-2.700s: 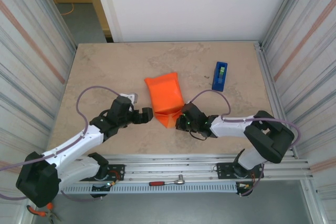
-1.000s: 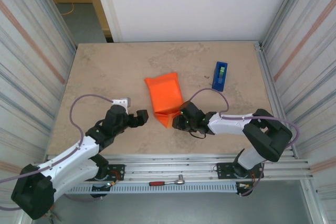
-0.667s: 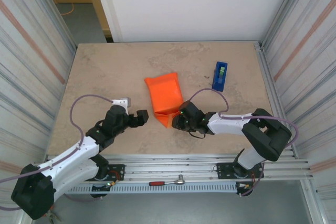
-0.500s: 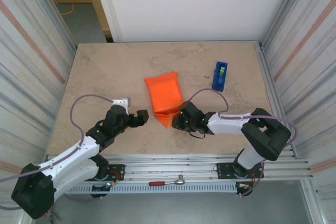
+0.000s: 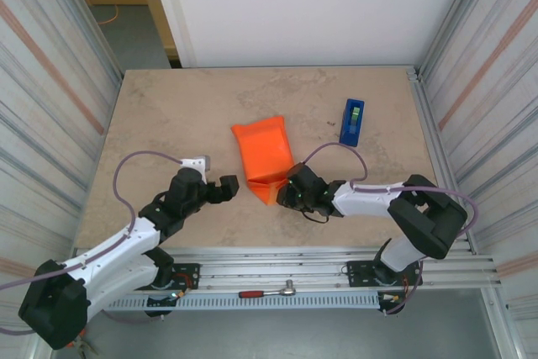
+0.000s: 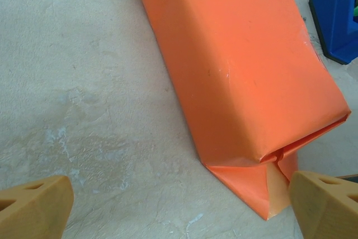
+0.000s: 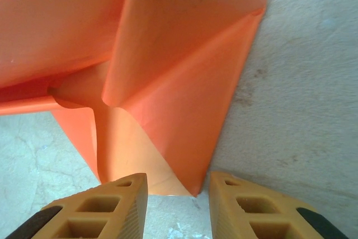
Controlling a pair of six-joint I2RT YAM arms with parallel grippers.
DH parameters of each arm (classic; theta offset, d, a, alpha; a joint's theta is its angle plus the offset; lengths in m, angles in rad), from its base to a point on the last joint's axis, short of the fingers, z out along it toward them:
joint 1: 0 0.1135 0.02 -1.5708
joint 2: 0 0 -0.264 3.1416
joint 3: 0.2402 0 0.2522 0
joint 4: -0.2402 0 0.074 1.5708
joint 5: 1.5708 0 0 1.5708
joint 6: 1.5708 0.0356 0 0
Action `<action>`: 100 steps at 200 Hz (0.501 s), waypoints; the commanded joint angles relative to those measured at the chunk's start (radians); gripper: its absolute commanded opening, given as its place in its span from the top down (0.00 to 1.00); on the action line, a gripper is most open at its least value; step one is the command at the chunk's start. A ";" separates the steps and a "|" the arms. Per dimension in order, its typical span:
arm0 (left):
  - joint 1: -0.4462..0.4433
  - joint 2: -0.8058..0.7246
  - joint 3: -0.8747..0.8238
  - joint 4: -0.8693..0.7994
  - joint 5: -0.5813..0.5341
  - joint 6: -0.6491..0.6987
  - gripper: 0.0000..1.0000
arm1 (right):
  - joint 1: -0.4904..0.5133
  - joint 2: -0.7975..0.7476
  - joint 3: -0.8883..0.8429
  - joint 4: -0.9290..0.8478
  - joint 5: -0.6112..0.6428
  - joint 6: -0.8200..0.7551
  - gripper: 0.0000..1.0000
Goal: Wrap the gift box in paper
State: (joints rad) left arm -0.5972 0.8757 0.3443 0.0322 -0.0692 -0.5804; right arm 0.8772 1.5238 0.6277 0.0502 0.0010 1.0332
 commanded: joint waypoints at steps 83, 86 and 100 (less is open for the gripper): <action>-0.004 0.033 0.002 0.034 0.021 -0.019 0.01 | 0.013 0.026 0.005 0.007 0.038 0.010 0.68; -0.005 0.034 0.003 0.034 0.022 -0.020 0.01 | 0.013 0.029 0.007 0.006 0.037 0.009 0.69; -0.005 0.037 0.002 0.036 0.025 -0.022 0.01 | 0.013 0.036 0.010 0.008 0.034 0.007 0.70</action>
State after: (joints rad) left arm -0.5980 0.9092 0.3443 0.0452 -0.0517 -0.5880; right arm 0.8845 1.5261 0.6197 0.0525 0.0299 1.0389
